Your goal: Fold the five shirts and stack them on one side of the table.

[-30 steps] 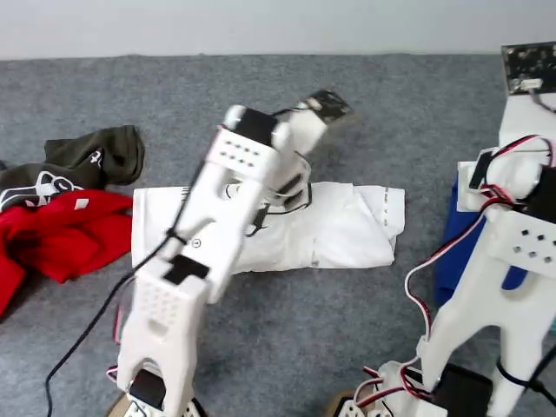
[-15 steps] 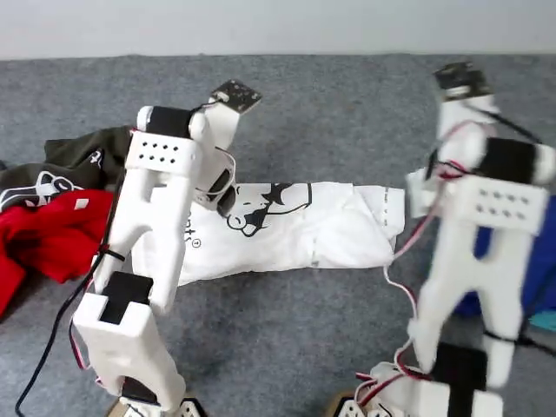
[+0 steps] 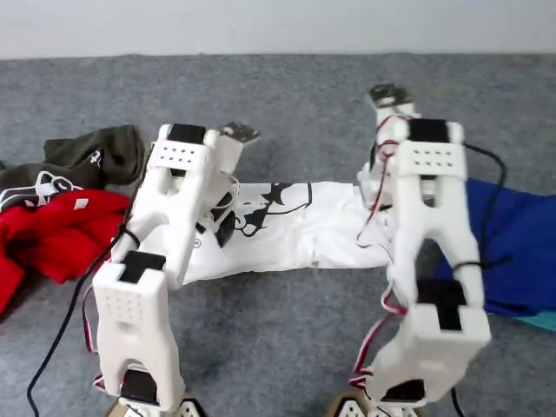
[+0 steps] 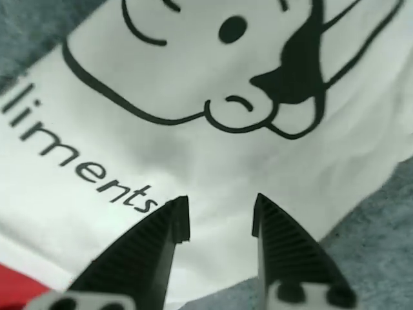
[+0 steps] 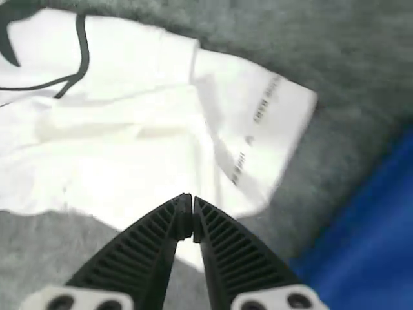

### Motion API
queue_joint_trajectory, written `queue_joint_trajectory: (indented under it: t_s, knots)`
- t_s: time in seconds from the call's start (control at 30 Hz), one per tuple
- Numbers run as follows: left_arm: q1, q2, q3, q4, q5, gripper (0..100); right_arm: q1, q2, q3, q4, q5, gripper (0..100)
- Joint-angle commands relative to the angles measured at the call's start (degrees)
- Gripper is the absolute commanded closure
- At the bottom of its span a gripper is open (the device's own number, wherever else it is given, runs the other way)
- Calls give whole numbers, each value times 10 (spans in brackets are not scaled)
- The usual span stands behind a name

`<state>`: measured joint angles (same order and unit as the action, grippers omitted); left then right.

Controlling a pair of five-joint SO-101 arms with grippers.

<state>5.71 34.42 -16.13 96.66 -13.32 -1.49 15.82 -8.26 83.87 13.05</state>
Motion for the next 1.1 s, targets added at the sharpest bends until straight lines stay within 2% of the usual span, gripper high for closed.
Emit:
queue_joint_trajectory:
  t_s: [0.0, 0.1, 0.23, 0.33, 0.47, 0.67, 0.87, 1.07]
  knots:
    - [-18, 14, -3, -7, -5, 838, -5, 50, -6, -27, -4, 989]
    - [-37, -1, -6, 0, -5, 874, 5, 74, -11, -22, -4, 989]
    - [-56, -87, -4, 24, -5, 906, 11, 61, -24, 11, -4, 989]
    - [-91, -150, -2, 37, 14, 877, 11, 29, -25, 33, 3, 989]
    - [-157, -187, 24, 34, 41, 789, 10, -26, -25, 62, 30, 989]
    - [-202, -156, 71, -14, 66, 785, 10, -104, -25, 120, 32, 989]
    - [-202, -103, 94, -48, 101, 783, 11, -170, -25, 169, 47, 989]
    - [-205, -40, 94, -91, 104, 783, 22, -218, -23, 187, 72, 989]
